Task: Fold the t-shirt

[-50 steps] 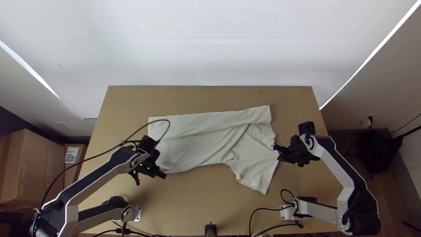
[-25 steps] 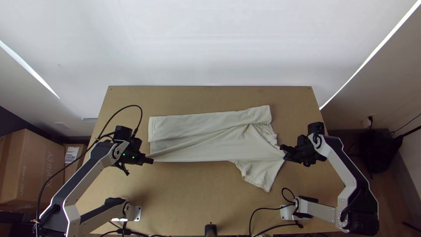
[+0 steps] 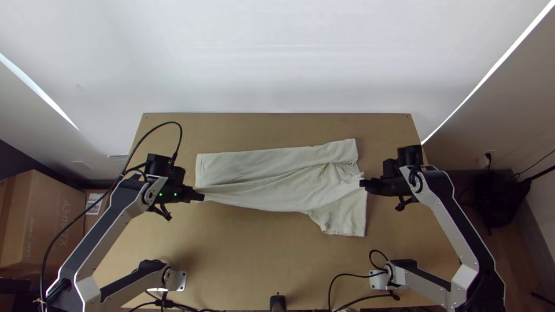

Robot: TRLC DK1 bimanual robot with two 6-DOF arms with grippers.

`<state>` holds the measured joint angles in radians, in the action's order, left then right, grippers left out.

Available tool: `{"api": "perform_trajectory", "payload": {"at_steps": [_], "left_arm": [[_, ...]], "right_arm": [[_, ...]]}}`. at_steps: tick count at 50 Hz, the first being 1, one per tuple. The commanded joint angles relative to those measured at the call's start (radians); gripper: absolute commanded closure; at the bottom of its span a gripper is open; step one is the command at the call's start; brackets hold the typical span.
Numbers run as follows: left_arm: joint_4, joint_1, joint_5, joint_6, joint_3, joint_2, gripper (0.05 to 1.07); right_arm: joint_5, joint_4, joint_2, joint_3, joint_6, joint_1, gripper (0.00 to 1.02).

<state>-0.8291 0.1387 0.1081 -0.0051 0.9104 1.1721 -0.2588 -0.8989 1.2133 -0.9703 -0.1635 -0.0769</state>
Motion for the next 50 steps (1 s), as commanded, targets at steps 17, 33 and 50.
{"api": "perform_trajectory", "payload": {"at_steps": [17, 33, 50], "left_arm": [[0.022, -0.05, -0.002, -0.058, 0.243, 0.199, 1.04], [0.025, -0.082, -0.002, -0.09, 0.381, 0.362, 1.04], [0.062, -0.14, -0.001, -0.119, 0.433, 0.459, 1.04]], "right_arm": [[0.009, 0.003, 0.146, -0.222, -0.03, -0.044, 1.0], [0.01, 0.006, 0.358, -0.418, -0.034, -0.018, 1.0], [0.016, 0.008, 0.571, -0.596, -0.034, 0.017, 1.0]]}}
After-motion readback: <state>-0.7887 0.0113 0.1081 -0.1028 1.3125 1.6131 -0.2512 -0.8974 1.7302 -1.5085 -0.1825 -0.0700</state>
